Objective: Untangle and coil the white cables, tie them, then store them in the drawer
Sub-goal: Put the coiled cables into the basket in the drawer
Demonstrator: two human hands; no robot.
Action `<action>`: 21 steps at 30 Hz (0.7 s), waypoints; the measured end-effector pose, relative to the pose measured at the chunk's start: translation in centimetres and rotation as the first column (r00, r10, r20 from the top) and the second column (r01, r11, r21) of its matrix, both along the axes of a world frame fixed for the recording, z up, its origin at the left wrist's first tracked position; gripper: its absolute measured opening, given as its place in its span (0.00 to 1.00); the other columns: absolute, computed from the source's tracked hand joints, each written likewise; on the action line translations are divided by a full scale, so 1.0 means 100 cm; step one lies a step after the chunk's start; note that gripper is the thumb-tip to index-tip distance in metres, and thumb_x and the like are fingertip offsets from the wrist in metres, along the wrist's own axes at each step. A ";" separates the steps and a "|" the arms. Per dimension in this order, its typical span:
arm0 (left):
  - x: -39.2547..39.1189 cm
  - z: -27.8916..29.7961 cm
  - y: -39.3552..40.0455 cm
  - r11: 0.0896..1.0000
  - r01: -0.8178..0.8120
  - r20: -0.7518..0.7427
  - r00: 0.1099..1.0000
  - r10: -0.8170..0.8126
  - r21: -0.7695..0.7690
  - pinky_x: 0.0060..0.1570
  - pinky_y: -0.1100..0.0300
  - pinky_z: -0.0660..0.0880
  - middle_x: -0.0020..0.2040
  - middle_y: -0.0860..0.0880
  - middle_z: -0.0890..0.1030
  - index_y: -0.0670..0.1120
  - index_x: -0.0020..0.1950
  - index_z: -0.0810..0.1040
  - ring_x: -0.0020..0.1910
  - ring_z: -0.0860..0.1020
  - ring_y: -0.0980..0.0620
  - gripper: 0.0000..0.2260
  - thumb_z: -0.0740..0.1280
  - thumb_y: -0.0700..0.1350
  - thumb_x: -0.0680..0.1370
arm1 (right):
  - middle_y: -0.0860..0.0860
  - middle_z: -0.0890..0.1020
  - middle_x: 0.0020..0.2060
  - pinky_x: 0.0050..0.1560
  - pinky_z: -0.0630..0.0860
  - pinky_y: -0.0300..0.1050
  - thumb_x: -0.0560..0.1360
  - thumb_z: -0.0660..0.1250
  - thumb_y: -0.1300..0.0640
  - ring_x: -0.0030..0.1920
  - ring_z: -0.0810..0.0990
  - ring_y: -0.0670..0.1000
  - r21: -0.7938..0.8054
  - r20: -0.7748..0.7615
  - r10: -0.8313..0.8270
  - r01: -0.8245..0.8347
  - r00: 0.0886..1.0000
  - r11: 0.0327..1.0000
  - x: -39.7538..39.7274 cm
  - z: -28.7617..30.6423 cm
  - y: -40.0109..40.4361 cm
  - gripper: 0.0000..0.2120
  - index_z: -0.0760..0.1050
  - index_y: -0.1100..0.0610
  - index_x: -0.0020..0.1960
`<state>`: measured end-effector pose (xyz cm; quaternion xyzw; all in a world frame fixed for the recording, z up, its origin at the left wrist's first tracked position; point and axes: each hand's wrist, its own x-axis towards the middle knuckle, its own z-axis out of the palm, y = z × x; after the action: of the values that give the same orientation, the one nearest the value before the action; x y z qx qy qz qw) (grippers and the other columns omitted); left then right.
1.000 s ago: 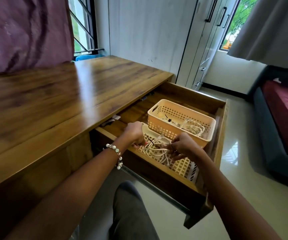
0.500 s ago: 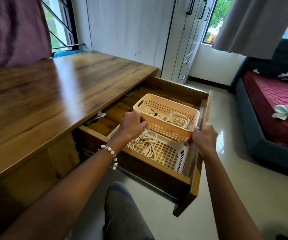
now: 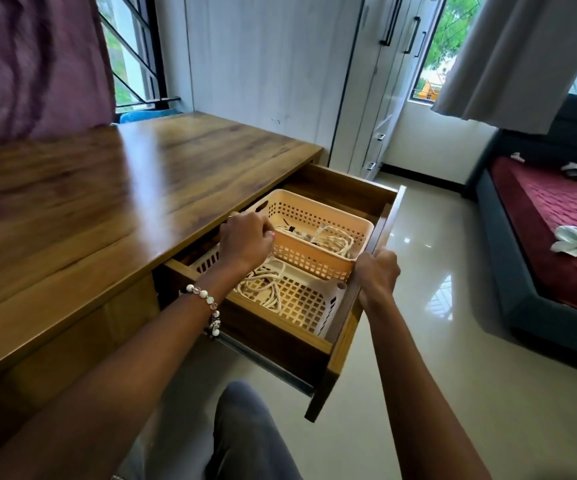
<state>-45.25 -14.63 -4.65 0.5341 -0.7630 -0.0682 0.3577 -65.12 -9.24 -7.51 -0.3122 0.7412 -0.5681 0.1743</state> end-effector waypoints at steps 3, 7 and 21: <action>0.028 0.005 -0.012 0.981 -0.191 0.103 0.976 0.192 -0.025 0.54 0.51 0.73 0.53 0.44 0.81 0.47 0.53 0.82 0.55 0.76 0.44 0.08 0.69 0.46 0.75 | 0.55 0.81 0.50 0.33 0.80 0.41 0.79 0.63 0.56 0.45 0.83 0.52 -0.025 0.081 0.009 -0.007 0.997 1.000 0.019 -0.005 -0.024 0.10 0.72 0.60 0.56; 0.070 0.011 -0.023 0.948 -0.319 0.219 0.925 0.310 0.008 0.58 0.50 0.70 0.59 0.43 0.78 0.47 0.59 0.79 0.60 0.74 0.42 0.17 0.70 0.53 0.73 | 0.53 0.80 0.50 0.29 0.78 0.38 0.80 0.60 0.58 0.43 0.82 0.50 -0.079 0.196 0.061 -0.047 0.979 0.996 0.052 -0.009 -0.055 0.08 0.71 0.58 0.57; 0.125 0.019 -0.013 0.879 -0.193 0.411 0.912 -0.004 0.436 0.72 0.44 0.46 0.79 0.54 0.50 0.51 0.77 0.56 0.77 0.49 0.53 0.47 0.70 0.68 0.65 | 0.57 0.63 0.70 0.66 0.69 0.58 0.66 0.57 0.29 0.70 0.66 0.56 -0.140 0.358 0.533 -0.520 0.767 0.842 0.164 -0.039 -0.142 0.44 0.59 0.57 0.71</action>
<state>-32.74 -15.92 -2.75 0.6443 -0.7528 -0.1217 0.0580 -48.77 -23.40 -11.43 -0.3929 0.5657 -0.5583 0.4626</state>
